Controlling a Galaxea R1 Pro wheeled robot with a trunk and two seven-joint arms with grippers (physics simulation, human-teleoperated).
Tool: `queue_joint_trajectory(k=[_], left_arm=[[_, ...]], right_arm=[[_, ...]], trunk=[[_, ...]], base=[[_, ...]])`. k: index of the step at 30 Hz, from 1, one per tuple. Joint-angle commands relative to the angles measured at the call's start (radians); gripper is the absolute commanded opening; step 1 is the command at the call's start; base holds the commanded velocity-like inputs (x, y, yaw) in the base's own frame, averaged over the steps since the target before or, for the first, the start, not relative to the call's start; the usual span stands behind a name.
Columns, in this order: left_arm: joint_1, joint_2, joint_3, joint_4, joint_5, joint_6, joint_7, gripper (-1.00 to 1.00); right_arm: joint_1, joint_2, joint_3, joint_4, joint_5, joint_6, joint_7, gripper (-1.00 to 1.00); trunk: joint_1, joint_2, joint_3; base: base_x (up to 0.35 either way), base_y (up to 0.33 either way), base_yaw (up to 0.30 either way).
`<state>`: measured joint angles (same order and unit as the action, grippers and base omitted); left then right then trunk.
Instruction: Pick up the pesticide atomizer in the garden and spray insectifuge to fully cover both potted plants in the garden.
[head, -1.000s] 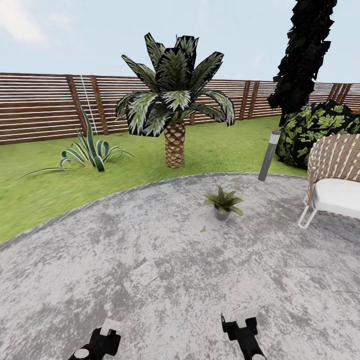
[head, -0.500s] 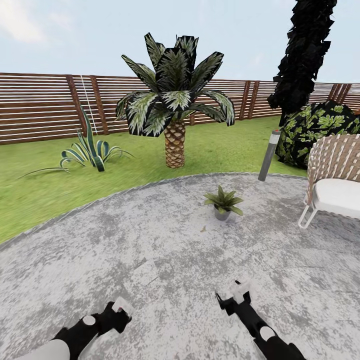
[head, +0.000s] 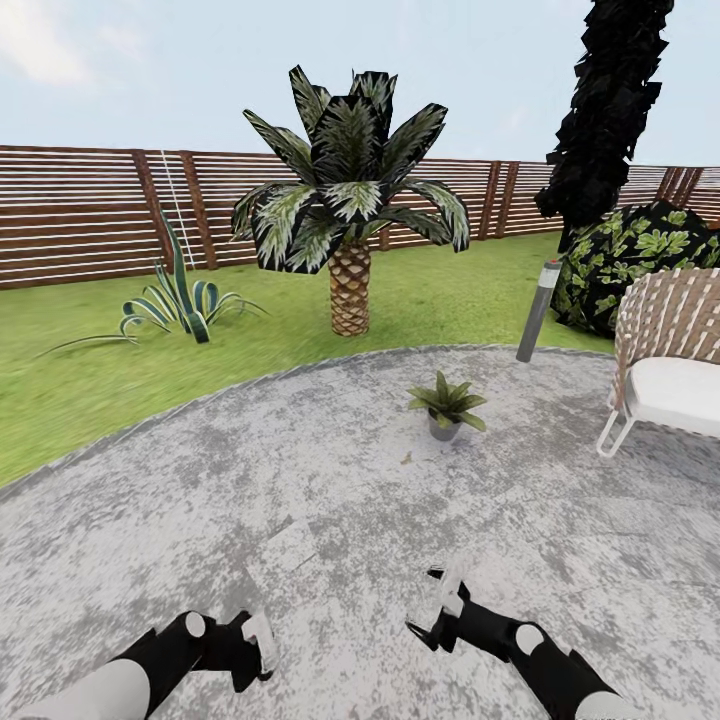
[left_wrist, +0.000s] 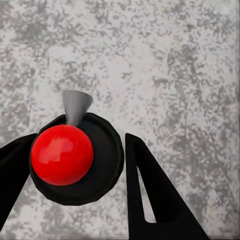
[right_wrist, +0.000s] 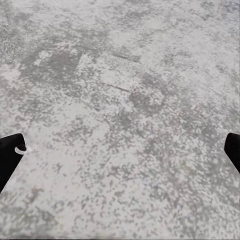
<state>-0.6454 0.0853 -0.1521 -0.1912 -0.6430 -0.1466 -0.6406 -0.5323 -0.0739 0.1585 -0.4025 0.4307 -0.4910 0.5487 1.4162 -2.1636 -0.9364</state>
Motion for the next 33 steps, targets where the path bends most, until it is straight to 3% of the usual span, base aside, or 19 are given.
queue_joint_trajectory(k=[1, 6, 7, 12, 15, 18, 23, 27, 33], left_arm=[[0.000, 0.000, -0.006, -0.002, -0.014, -0.005, -0.007, -1.00], [0.005, 0.000, -0.009, -0.002, -0.033, -0.005, -0.013, -1.00], [0.006, -0.001, -0.010, -0.002, -0.035, -0.005, -0.013, -1.00], [0.006, -0.003, -0.007, -0.002, -0.092, -0.005, -0.014, -1.00], [0.006, -0.007, -0.005, -0.002, -0.099, -0.005, -0.014, -1.00], [0.005, -0.014, -0.005, -0.002, -0.101, -0.005, -0.014, -1.00], [0.000, -0.039, -0.006, -0.004, -0.108, -0.005, -0.016, -1.00], [-0.003, -0.057, -0.006, -0.016, -0.145, 0.001, -0.046, -1.00], [-0.004, -0.062, -0.006, -0.047, -0.151, 0.035, -0.076, -1.00]], right_arm=[[-0.001, 0.000, 0.000, -0.006, 0.020, -0.006, 0.020, 1.00], [-0.001, -0.001, 0.000, -0.040, 0.054, -0.006, 0.084, 1.00], [-0.001, -0.001, 0.000, -0.041, 0.055, -0.006, 0.086, -1.00], [-0.001, 0.000, 0.000, -0.042, 0.058, -0.006, 0.091, -1.00], [-0.001, 0.001, 0.000, -0.042, 0.057, -0.006, 0.099, -1.00], [-0.001, 0.005, 0.001, -0.044, 0.057, -0.006, 0.157, -1.00], [-0.001, 0.014, 0.002, -0.069, 0.056, -0.006, 0.192, -1.00], [-0.001, 0.028, 0.003, -0.080, 0.056, -0.006, 0.220, -1.00], [-0.001, 0.067, 0.015, -0.084, 0.056, -0.005, 0.224, -1.00]], trunk=[[0.000, 0.000, -0.001], [0.000, 0.000, -0.001], [0.000, 0.000, -0.001], [0.000, 0.000, -0.001], [0.000, 0.000, -0.001], [0.000, 0.000, -0.001], [0.000, 0.000, -0.001], [0.000, 0.000, -0.001], [0.000, 0.000, -0.001]], base=[[0.000, 0.000, 0.000], [0.000, 0.000, 0.000], [0.000, 0.000, 0.000], [0.000, 0.000, 0.000], [0.000, 0.000, 0.000], [0.000, 0.000, 0.000], [0.000, 0.000, 0.000], [0.000, 0.000, 0.000], [0.000, 0.000, 0.000]])
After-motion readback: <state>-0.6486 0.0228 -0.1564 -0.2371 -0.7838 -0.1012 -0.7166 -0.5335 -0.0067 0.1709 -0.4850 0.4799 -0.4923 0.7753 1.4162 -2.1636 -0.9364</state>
